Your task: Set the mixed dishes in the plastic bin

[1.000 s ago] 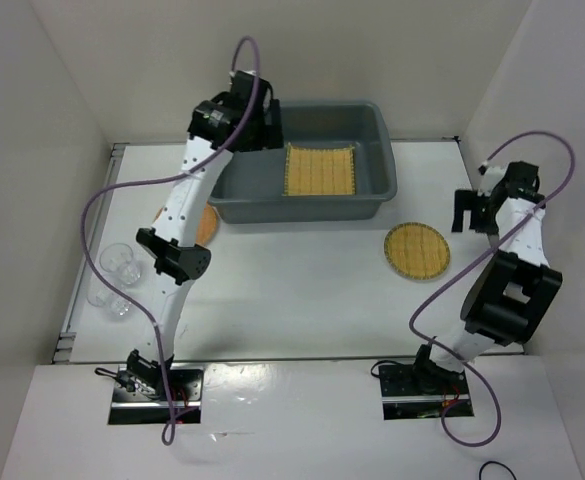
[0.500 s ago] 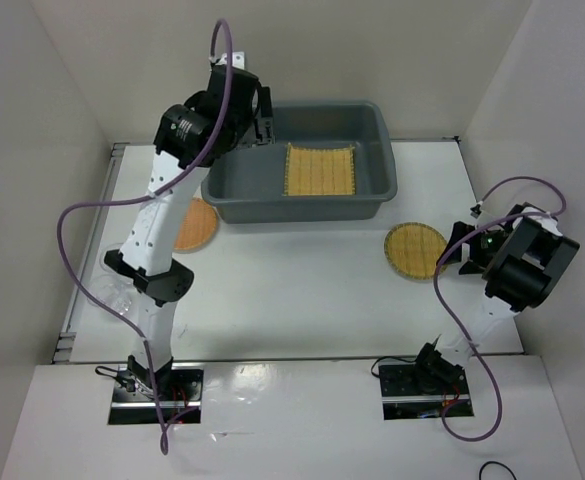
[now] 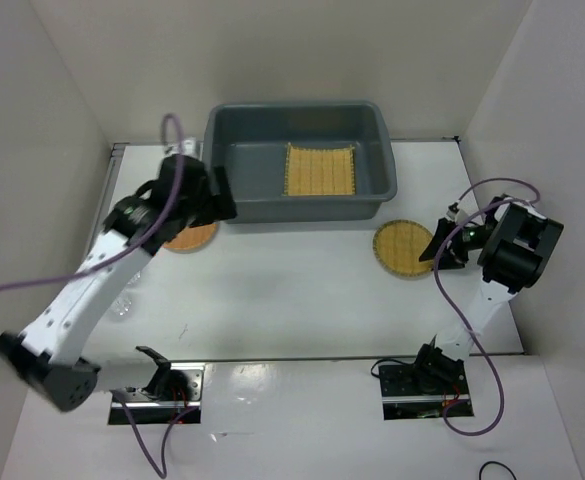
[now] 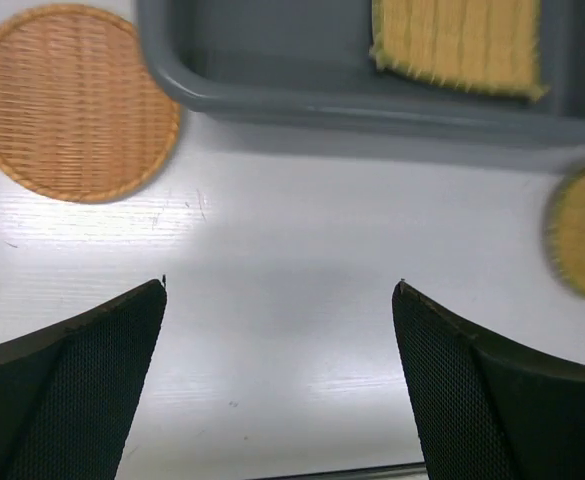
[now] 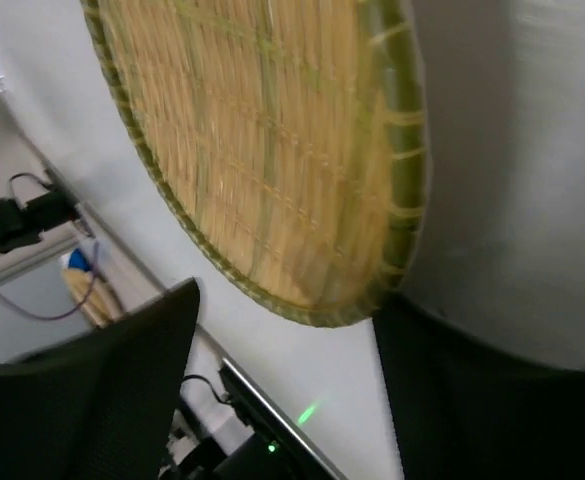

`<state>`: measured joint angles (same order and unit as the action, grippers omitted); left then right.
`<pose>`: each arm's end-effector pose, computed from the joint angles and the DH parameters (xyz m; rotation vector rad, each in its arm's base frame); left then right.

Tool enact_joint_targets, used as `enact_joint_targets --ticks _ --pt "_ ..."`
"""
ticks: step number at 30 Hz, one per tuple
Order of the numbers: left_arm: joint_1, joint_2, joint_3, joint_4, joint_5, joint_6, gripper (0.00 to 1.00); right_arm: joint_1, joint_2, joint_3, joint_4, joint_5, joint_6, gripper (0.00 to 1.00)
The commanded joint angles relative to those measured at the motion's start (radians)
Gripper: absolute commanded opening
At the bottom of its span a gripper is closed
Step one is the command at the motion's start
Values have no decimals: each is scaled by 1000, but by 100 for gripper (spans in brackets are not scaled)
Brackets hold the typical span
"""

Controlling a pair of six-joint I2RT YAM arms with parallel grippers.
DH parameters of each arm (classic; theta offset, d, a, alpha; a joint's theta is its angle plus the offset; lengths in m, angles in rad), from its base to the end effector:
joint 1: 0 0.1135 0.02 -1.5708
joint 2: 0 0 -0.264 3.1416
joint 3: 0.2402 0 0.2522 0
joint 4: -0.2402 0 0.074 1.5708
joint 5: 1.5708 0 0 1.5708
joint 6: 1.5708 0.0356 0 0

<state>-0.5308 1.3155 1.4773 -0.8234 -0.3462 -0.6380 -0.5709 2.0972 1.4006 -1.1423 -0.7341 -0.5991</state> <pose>0.2392 -0.1264 0.4016 -0.3045 2.1789 -0.2714 0.3094 -0.1704 0.1338 0.1037 2.7484 1.0849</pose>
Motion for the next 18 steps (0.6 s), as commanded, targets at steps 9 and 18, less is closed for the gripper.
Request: enact_joint_targets --ticks 9,18 --pt "88 -309 -204 133 139 -124 100 33 164 -29 182 102 102 0" --pt "115 -395 -287 151 159 -137 100 3 -127 23 -101 62 -147 0"
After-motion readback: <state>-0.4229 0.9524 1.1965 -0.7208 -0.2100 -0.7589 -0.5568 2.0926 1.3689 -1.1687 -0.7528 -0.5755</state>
